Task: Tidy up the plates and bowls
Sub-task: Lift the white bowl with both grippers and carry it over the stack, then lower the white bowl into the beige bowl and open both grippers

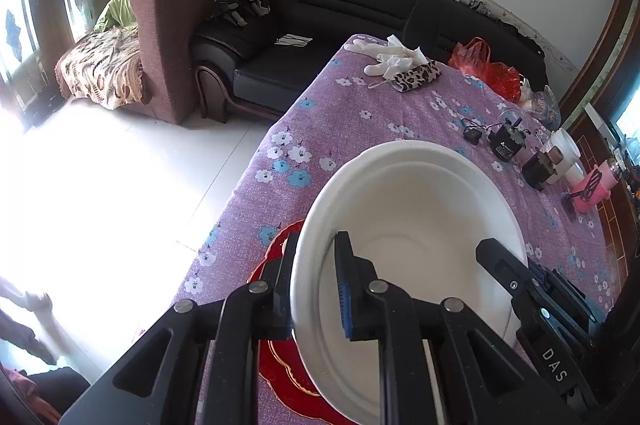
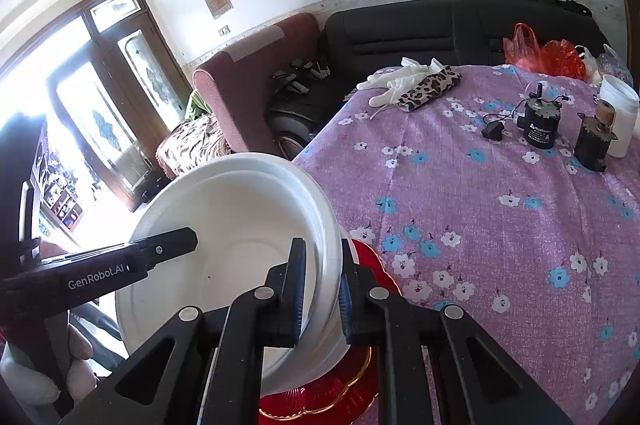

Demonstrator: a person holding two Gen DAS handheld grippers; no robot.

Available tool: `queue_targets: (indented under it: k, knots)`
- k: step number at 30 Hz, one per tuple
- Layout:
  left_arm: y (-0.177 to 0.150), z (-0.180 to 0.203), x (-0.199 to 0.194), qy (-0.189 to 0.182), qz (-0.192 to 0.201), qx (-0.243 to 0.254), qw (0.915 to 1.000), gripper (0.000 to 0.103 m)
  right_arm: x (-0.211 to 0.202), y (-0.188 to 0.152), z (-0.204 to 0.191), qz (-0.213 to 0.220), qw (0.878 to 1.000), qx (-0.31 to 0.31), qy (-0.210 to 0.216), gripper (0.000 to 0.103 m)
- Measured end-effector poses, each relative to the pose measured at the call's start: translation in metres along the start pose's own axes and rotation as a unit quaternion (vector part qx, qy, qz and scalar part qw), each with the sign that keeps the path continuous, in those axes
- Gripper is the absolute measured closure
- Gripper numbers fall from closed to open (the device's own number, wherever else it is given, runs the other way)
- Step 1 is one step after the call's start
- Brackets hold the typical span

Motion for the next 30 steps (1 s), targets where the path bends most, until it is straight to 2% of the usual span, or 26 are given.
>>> queue_targets:
  k: [6,8,10,12,14,18,26,30]
  knots:
    - [-0.003,-0.006,0.004,0.022,0.016,0.01,0.9996,0.084,0.008,-0.002,-0.006,-0.004,1.0,-0.015,-0.01,0.086]
    - [-0.003,-0.006,0.001,0.035,0.032,0.018,0.9987,0.08,0.01,-0.002,-0.009,-0.005,1.0,-0.02,-0.01,0.086]
    - [-0.005,-0.006,-0.004,0.04,0.044,0.024,0.9979,0.065,0.012,-0.003,-0.013,-0.004,1.0,-0.028,-0.011,0.086]
    - [-0.005,-0.004,-0.01,0.047,0.062,0.029,0.9965,0.037,0.013,-0.003,-0.016,-0.001,0.999,-0.043,-0.02,0.085]
    - [-0.006,-0.002,-0.015,0.052,0.077,0.038,0.9949,0.031,0.012,-0.003,-0.02,0.005,0.998,-0.056,-0.03,0.085]
    - [-0.009,0.001,-0.021,0.06,0.092,0.05,0.9928,0.029,0.011,-0.003,-0.022,0.012,0.997,-0.068,-0.039,0.085]
    - [-0.016,-0.002,-0.032,0.069,0.118,0.043,0.9897,0.026,0.008,-0.005,-0.015,0.017,0.998,-0.052,-0.038,0.078]
    - [-0.019,-0.001,-0.042,0.073,0.137,0.047,0.9867,0.025,0.003,-0.005,-0.014,0.024,0.998,-0.045,-0.033,0.072]
Point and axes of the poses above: each gripper's, at about its wrist camera, not at the fingertips, and x roughly the way its jaws point, z to its right, y to its top, the point moved 5 cm from there along x, roughly the way its jaws point, and after that the axes turned 11 degrees about -x, right-handed, at the moved point
